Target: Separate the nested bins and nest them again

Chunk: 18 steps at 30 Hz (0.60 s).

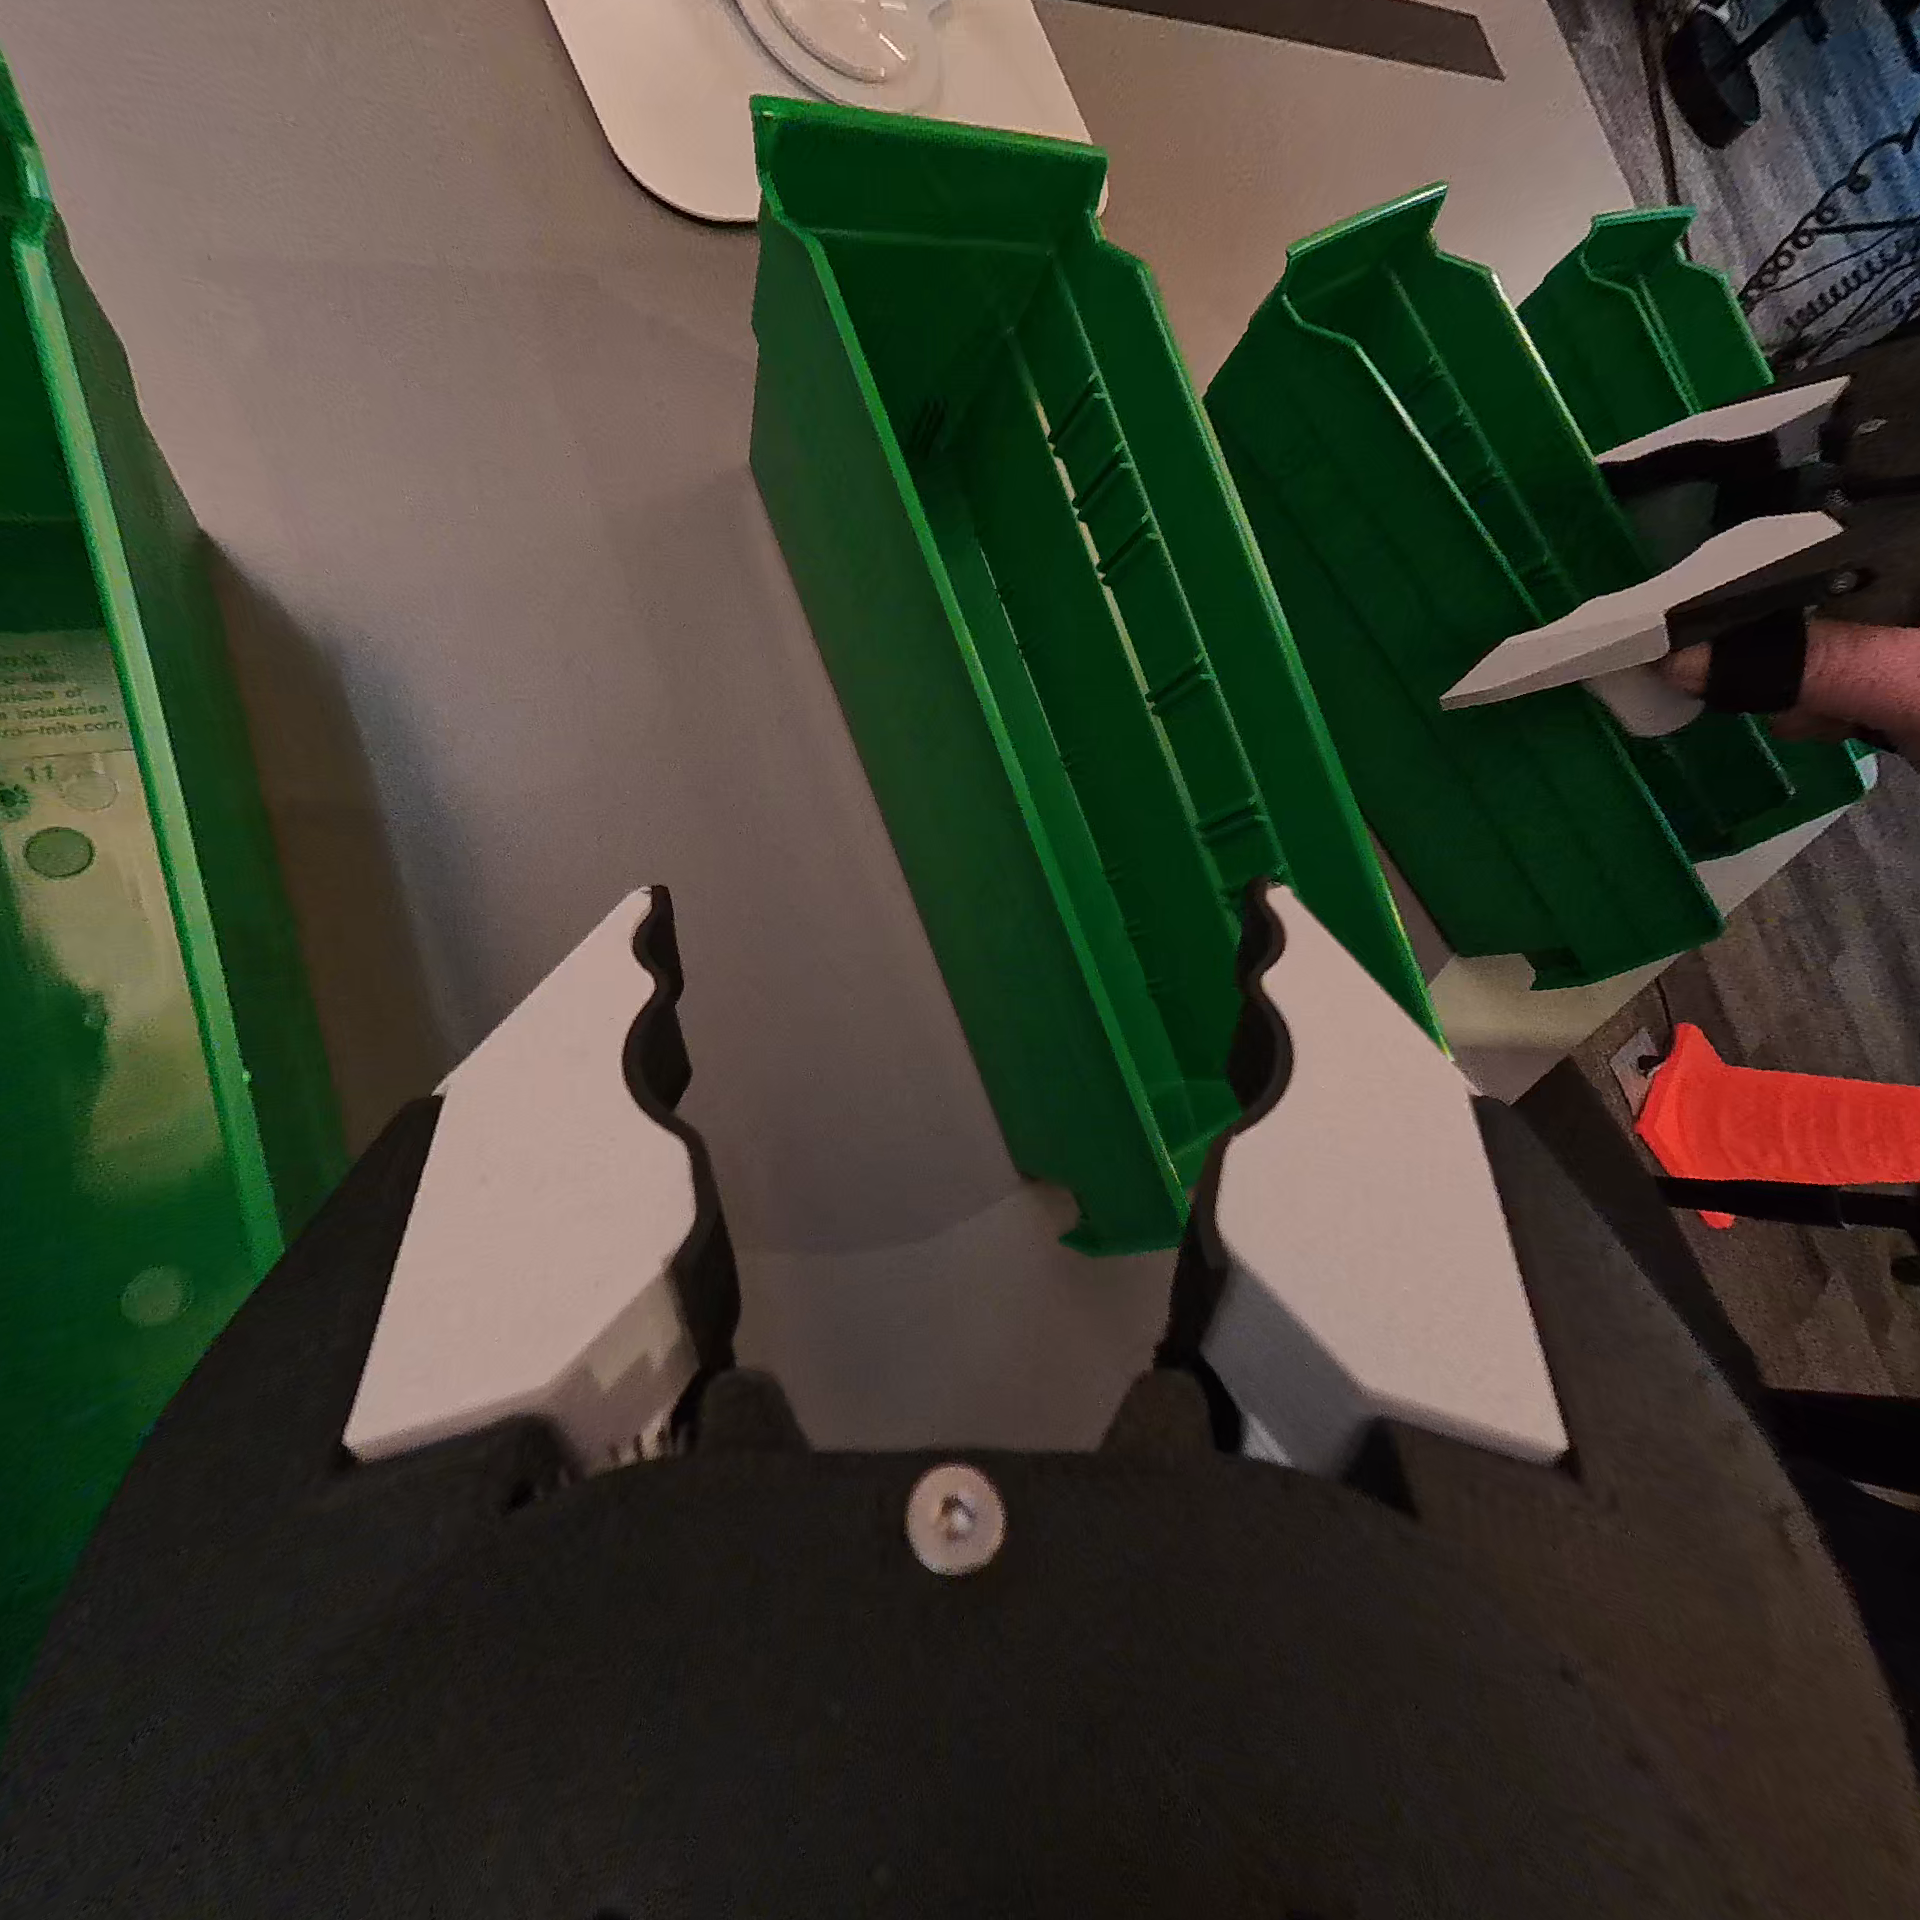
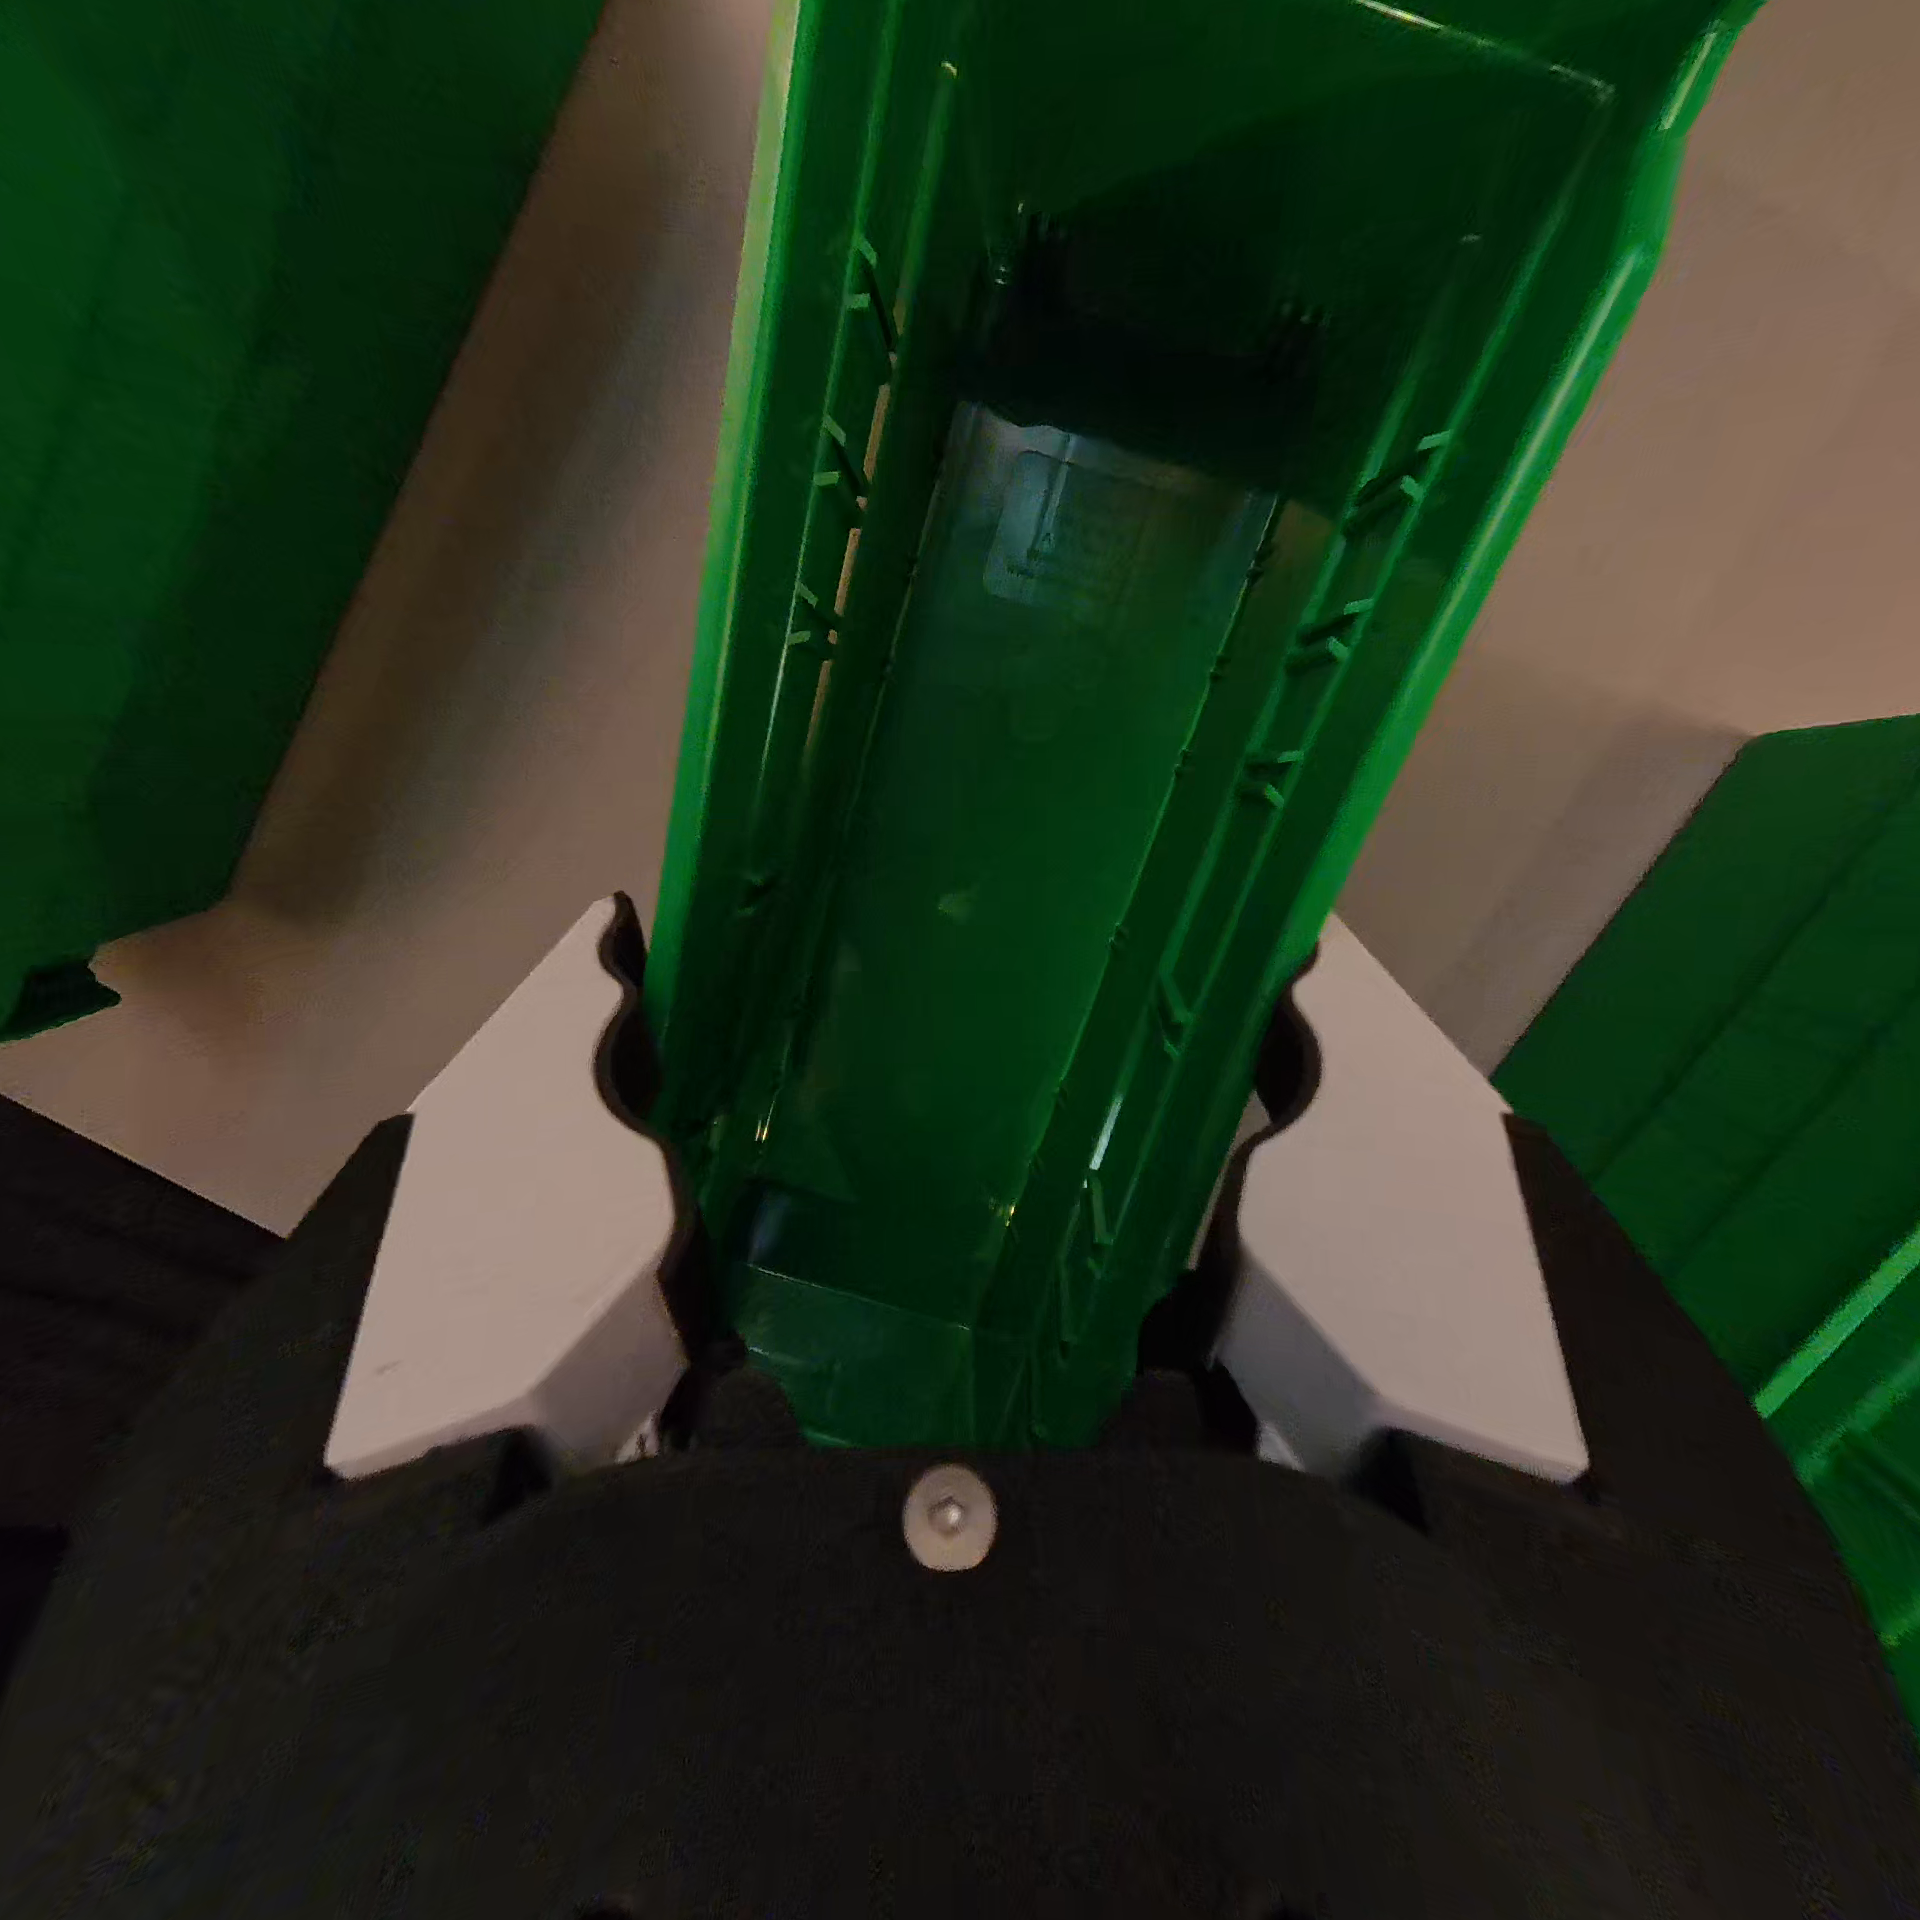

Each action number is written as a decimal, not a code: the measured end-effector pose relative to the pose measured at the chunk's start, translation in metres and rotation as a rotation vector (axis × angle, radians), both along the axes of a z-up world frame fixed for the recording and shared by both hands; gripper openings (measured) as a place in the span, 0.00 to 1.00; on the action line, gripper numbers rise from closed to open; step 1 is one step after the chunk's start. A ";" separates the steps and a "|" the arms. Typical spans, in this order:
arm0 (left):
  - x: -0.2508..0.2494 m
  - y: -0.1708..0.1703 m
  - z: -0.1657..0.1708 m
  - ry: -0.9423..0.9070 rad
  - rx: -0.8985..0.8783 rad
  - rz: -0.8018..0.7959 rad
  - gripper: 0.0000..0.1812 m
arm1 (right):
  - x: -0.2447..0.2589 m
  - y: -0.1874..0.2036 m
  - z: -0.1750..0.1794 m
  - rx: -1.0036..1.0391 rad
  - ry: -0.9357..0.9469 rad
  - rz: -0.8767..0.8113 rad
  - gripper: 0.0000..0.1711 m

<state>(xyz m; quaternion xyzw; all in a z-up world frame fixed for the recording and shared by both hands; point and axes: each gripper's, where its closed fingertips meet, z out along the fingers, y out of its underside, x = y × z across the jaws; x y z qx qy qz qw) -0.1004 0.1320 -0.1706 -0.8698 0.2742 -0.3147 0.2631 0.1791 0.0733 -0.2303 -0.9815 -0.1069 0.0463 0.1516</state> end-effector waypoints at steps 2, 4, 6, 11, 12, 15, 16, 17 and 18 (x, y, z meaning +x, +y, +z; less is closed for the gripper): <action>0.000 0.000 -0.002 0.004 0.001 -0.002 0.58 | 0.000 0.000 0.001 0.004 0.005 0.003 0.67; 0.000 0.000 -0.005 0.010 -0.002 -0.005 0.57 | -0.002 0.000 0.002 0.009 0.015 0.009 0.65; -0.001 0.001 -0.007 0.017 -0.001 -0.001 0.57 | -0.003 0.001 0.004 0.018 0.037 0.006 0.63; -0.004 0.003 -0.013 0.022 -0.003 0.006 0.57 | 0.001 0.003 0.044 0.079 0.128 -0.008 0.63; -0.005 0.003 -0.014 0.022 -0.003 0.005 0.57 | 0.007 0.002 0.060 0.104 0.141 -0.016 0.63; -0.007 0.004 -0.016 0.024 -0.004 0.009 0.57 | 0.041 -0.002 0.114 0.187 0.140 -0.067 0.64; -0.008 0.005 -0.017 0.023 -0.005 0.011 0.57 | 0.058 -0.006 0.129 0.206 0.121 -0.093 0.64; -0.009 0.005 -0.018 0.023 -0.008 0.012 0.57 | 0.075 -0.011 0.140 0.214 0.096 -0.119 0.65; -0.009 0.006 -0.019 0.023 -0.011 0.013 0.57 | 0.093 -0.017 0.146 0.210 0.069 -0.142 0.65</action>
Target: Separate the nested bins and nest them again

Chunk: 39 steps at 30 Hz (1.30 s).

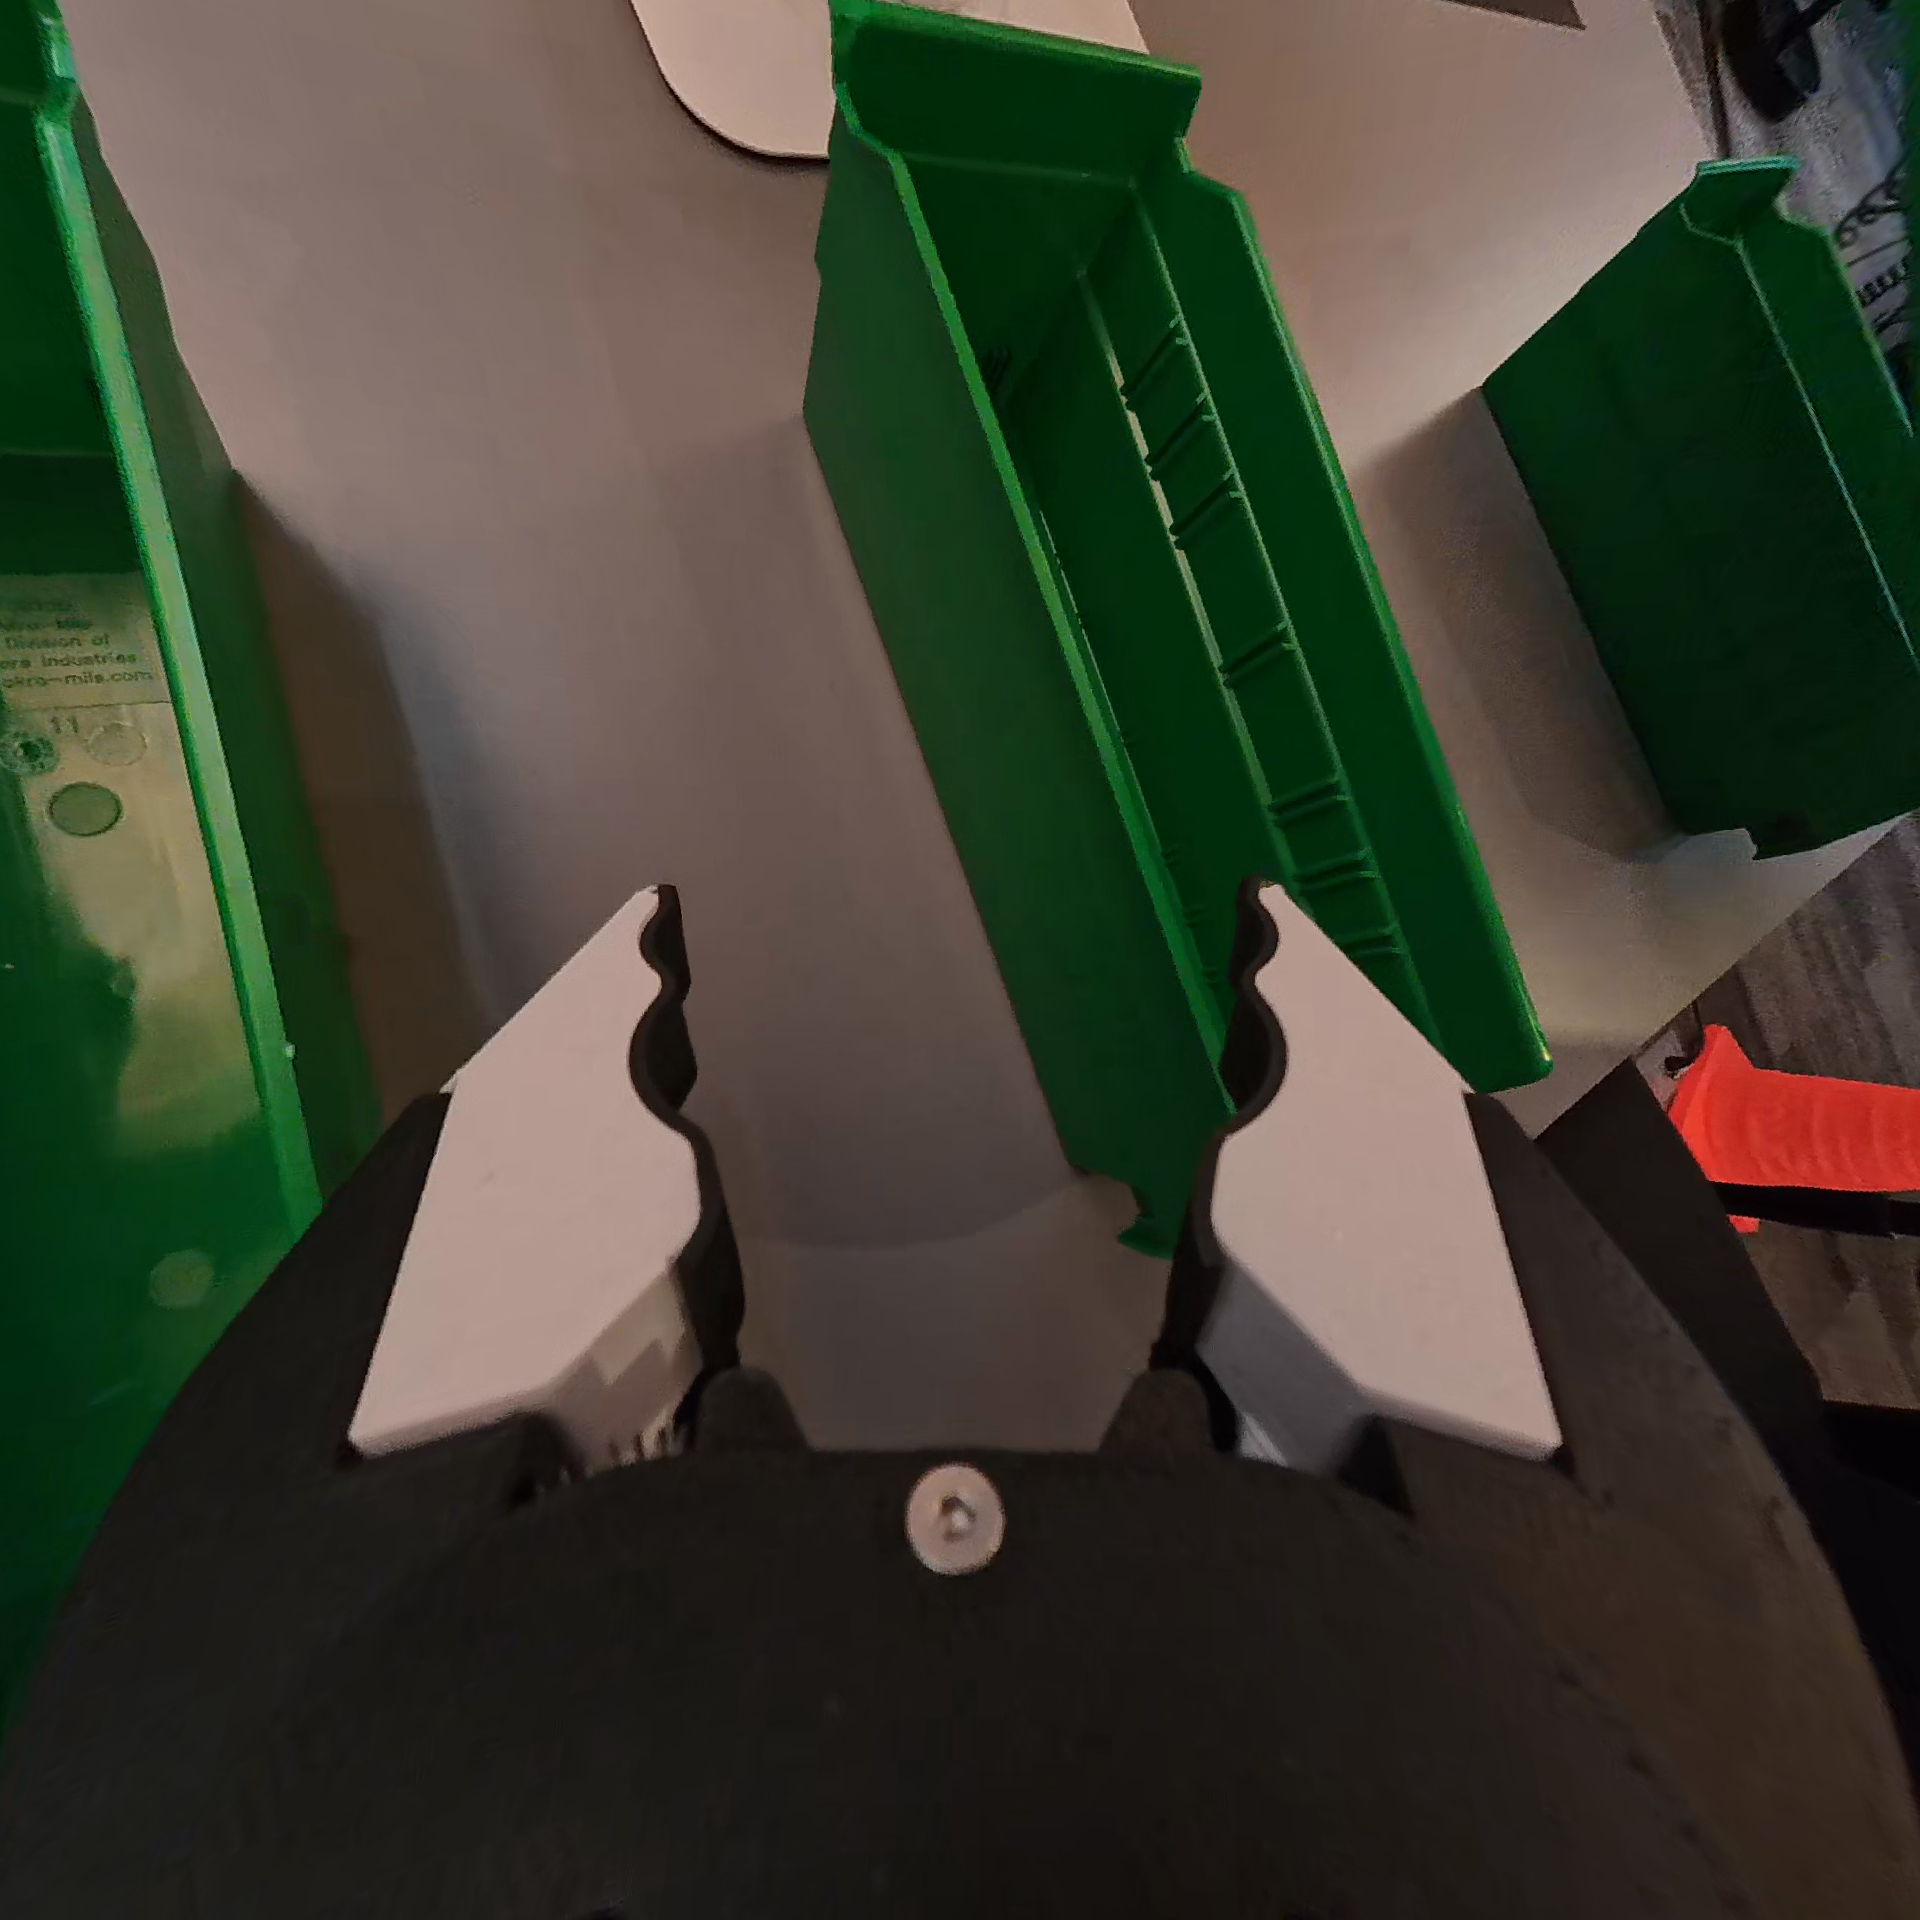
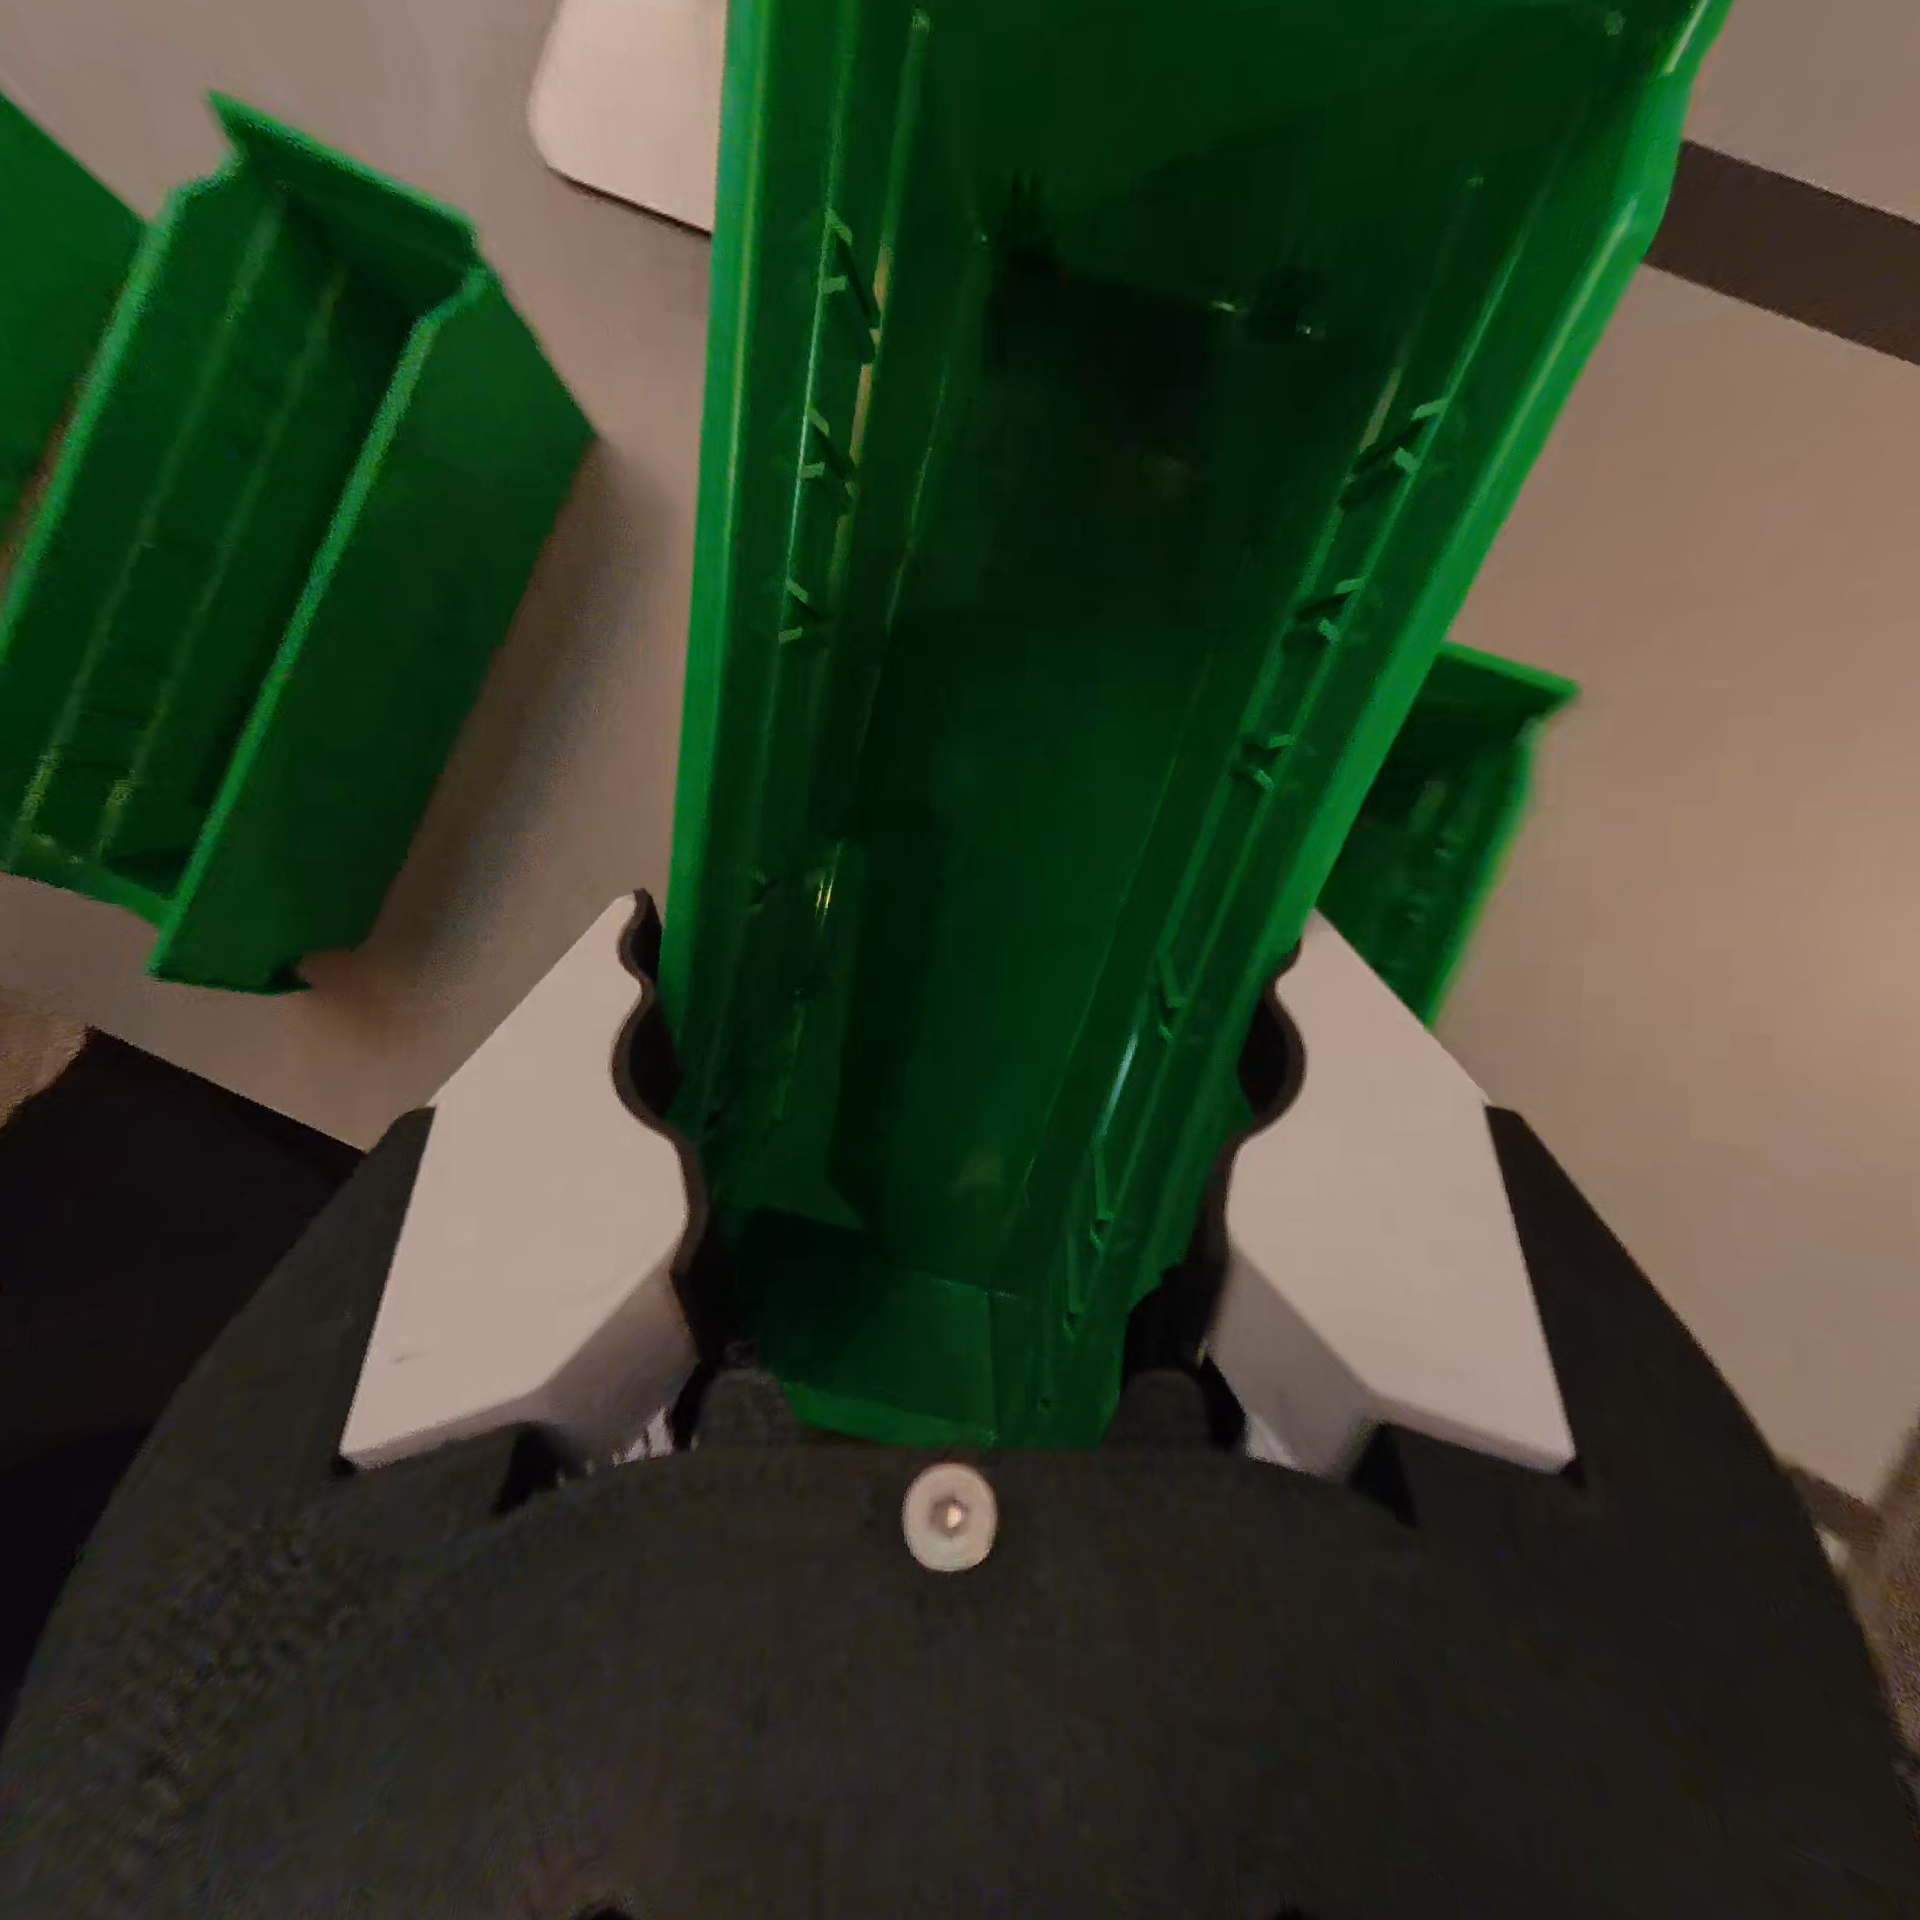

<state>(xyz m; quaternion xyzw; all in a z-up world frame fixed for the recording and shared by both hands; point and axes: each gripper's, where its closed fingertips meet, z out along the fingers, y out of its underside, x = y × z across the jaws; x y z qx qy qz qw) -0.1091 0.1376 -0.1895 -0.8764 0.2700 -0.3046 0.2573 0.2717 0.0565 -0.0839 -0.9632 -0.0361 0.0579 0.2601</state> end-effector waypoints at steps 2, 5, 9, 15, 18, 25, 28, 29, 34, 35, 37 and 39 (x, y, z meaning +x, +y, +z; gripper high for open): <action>0.001 0.000 -0.002 -0.003 -0.006 -0.002 0.57 | 0.029 -0.012 0.003 -0.027 -0.023 -0.044 0.65; 0.005 -0.002 -0.006 0.002 -0.012 -0.013 0.57 | 0.060 -0.025 -0.014 -0.091 -0.048 -0.089 0.65; 0.007 -0.003 -0.009 0.006 -0.017 -0.018 0.57 | 0.075 -0.031 -0.041 -0.131 -0.015 -0.113 0.65; 0.004 -0.003 -0.014 0.013 -0.030 -0.014 0.57 | 0.082 -0.034 -0.055 -0.175 -0.007 -0.052 0.65; 0.005 -0.003 -0.017 0.007 -0.041 -0.015 0.57 | 0.087 -0.033 -0.068 -0.198 -0.007 -0.053 0.67; 0.010 -0.008 -0.030 0.015 -0.082 -0.038 0.57 | 0.092 -0.031 -0.103 -0.192 -0.080 -0.097 0.81; 0.018 -0.015 -0.034 -0.020 -0.116 -0.072 0.57 | 0.102 -0.028 -0.076 -0.126 -0.186 -0.150 0.85; 0.023 -0.019 -0.035 -0.037 -0.135 -0.095 0.57 | 0.094 -0.022 -0.061 -0.071 -0.195 -0.143 0.83; 0.058 -0.044 -0.030 -0.143 -0.191 -0.214 0.55 | -0.040 0.006 -0.027 0.087 0.038 0.116 0.73; 0.067 -0.050 -0.028 -0.166 -0.202 -0.230 0.52 | -0.069 0.009 -0.031 0.079 0.089 0.170 0.73; 0.081 -0.061 -0.031 -0.143 -0.206 -0.249 0.54 | -0.118 0.014 -0.047 0.027 0.167 0.258 0.74; 0.097 -0.081 -0.028 -0.157 -0.245 -0.314 0.55 | -0.157 0.016 -0.067 -0.034 0.224 0.320 0.75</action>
